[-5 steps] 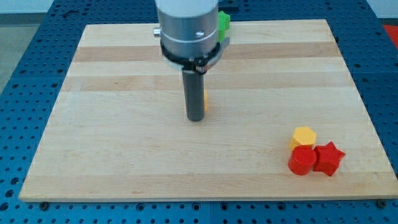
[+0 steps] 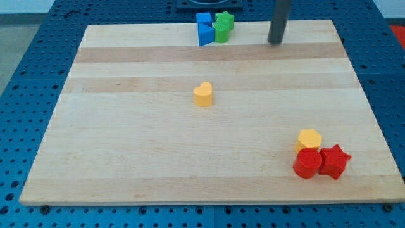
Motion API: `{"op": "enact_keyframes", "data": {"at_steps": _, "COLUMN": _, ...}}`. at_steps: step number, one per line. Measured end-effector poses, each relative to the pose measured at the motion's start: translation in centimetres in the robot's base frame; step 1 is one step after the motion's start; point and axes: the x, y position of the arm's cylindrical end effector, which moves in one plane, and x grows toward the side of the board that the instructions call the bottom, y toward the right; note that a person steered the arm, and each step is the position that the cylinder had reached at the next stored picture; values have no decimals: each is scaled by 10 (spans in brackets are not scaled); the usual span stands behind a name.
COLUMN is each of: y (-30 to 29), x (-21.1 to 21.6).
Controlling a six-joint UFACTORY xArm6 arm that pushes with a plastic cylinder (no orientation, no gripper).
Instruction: Move the blue cube above the yellow heart
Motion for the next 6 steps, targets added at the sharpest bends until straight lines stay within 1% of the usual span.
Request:
{"op": "enact_keyframes", "data": {"at_steps": 1, "y": -6, "x": -27}}
{"op": "enact_keyframes", "data": {"at_steps": 2, "y": -115, "x": -25}}
{"op": "enact_keyframes", "data": {"at_steps": 3, "y": -192, "x": -25}}
{"op": "enact_keyframes", "data": {"at_steps": 6, "y": -300, "x": -19}}
